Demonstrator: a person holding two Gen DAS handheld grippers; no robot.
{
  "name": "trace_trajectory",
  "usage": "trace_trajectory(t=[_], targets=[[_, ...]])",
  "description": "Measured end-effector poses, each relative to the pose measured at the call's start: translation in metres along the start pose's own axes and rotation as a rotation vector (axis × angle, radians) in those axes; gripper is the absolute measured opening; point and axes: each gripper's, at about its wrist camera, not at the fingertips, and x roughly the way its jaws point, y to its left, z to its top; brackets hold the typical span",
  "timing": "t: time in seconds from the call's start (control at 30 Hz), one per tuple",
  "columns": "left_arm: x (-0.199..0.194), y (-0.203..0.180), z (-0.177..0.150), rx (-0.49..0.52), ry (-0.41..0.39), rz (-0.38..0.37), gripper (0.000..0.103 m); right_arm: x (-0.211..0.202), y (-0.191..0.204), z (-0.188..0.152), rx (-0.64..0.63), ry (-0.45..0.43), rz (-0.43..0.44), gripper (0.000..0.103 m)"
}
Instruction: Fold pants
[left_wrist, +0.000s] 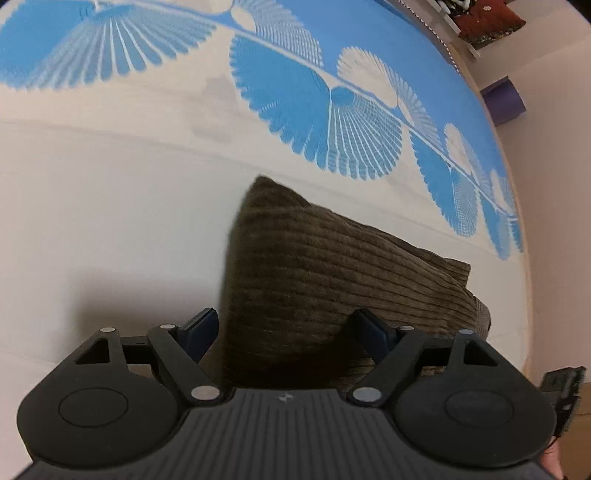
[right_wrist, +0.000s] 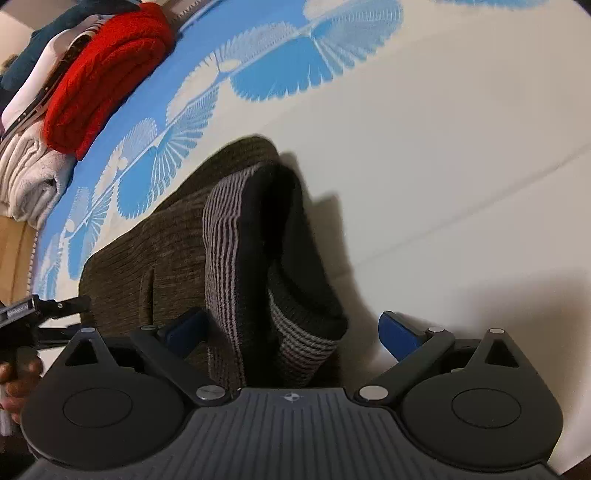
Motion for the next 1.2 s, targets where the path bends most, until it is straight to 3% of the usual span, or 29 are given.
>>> trace_trajectory(t=[0.1, 0.17, 0.27, 0.33, 0.43, 0.53, 0.7, 0.83, 0.93, 1.03, 1.1, 1.2], targets=[[0.012, 0.002, 0.0, -0.018, 0.016, -0.021, 0.086, 0.009, 0.01, 0.002, -0.029, 0.007, -0.005, 0.098], [0.015, 0.001, 0.0, -0.003, 0.016, -0.027, 0.084, 0.011, 0.017, 0.004, -0.046, -0.004, 0.0, 0.087], [0.014, -0.004, 0.002, 0.038, -0.004, -0.014, 0.068, 0.013, 0.023, 0.008, -0.035, -0.027, -0.029, 0.078], [0.009, -0.009, 0.003, 0.064, -0.024, -0.01, 0.058, 0.009, 0.024, 0.013, -0.024, -0.05, -0.036, 0.067], [-0.011, -0.019, 0.01, 0.105, -0.102, -0.004, 0.049, 0.0, 0.034, 0.021, -0.016, -0.112, -0.004, 0.052], [-0.033, -0.03, 0.021, 0.162, -0.219, 0.023, 0.047, -0.003, 0.057, 0.029, -0.069, -0.186, 0.045, 0.048], [-0.06, -0.023, 0.046, 0.151, -0.382, 0.034, 0.045, 0.003, 0.1, 0.05, -0.16, -0.306, 0.107, 0.047], [-0.072, -0.01, 0.069, 0.12, -0.46, 0.03, 0.045, 0.016, 0.128, 0.076, -0.196, -0.358, 0.146, 0.047], [-0.069, 0.006, 0.086, 0.081, -0.454, 0.071, 0.055, 0.038, 0.144, 0.09, -0.219, -0.348, 0.129, 0.052], [-0.069, 0.022, 0.09, 0.019, -0.476, 0.204, 0.053, 0.065, 0.153, 0.098, -0.217, -0.306, 0.012, 0.061], [-0.072, 0.024, 0.092, 0.024, -0.454, 0.204, 0.053, 0.069, 0.153, 0.1, -0.206, -0.318, -0.047, 0.061], [-0.077, 0.018, 0.088, 0.079, -0.445, 0.208, 0.054, 0.072, 0.151, 0.101, -0.192, -0.259, -0.032, 0.062]])
